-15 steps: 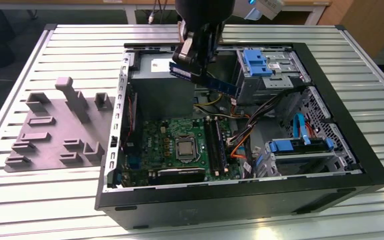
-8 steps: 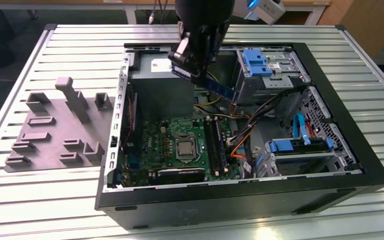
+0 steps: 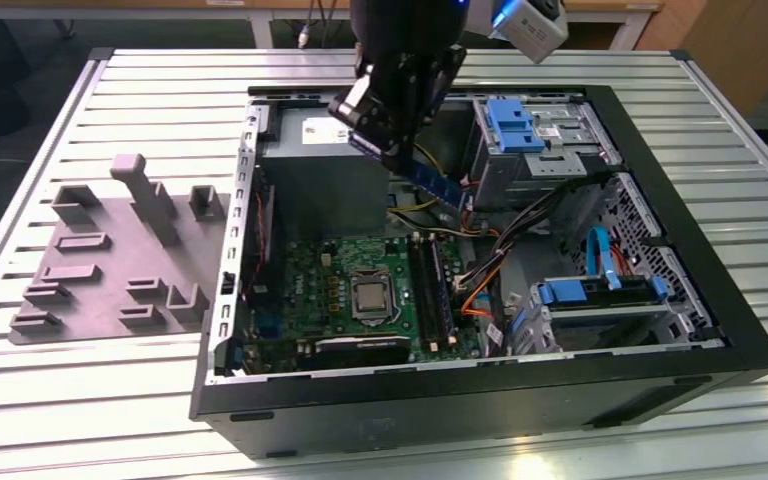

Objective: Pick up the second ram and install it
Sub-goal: 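Insert the second ram into the second slot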

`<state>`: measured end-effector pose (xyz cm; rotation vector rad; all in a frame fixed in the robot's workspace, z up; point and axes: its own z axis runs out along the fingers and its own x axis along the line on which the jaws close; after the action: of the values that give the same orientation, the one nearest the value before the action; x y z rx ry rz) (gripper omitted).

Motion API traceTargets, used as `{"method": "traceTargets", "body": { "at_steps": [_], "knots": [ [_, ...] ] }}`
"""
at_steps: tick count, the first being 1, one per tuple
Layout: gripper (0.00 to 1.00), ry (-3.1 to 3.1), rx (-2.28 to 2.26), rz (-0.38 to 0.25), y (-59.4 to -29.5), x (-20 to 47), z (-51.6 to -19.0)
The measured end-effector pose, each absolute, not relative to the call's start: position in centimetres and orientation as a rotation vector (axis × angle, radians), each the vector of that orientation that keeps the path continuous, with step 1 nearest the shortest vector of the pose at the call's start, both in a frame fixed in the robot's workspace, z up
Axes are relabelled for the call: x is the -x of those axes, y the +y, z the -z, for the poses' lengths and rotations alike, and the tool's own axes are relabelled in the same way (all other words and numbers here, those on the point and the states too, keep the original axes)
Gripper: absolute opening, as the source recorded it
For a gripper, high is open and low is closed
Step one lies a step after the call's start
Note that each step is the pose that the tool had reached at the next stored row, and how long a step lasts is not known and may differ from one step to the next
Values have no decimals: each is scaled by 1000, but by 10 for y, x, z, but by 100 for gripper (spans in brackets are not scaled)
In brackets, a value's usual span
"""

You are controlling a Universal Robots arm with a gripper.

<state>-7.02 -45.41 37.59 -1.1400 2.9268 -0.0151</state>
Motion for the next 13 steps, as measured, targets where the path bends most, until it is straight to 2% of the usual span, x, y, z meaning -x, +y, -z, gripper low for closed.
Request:
{"method": "traceTargets", "body": {
  "at_steps": [13],
  "knots": [
    [14, 3014, 887, 15, -454, 70, -373]
  ]
}}
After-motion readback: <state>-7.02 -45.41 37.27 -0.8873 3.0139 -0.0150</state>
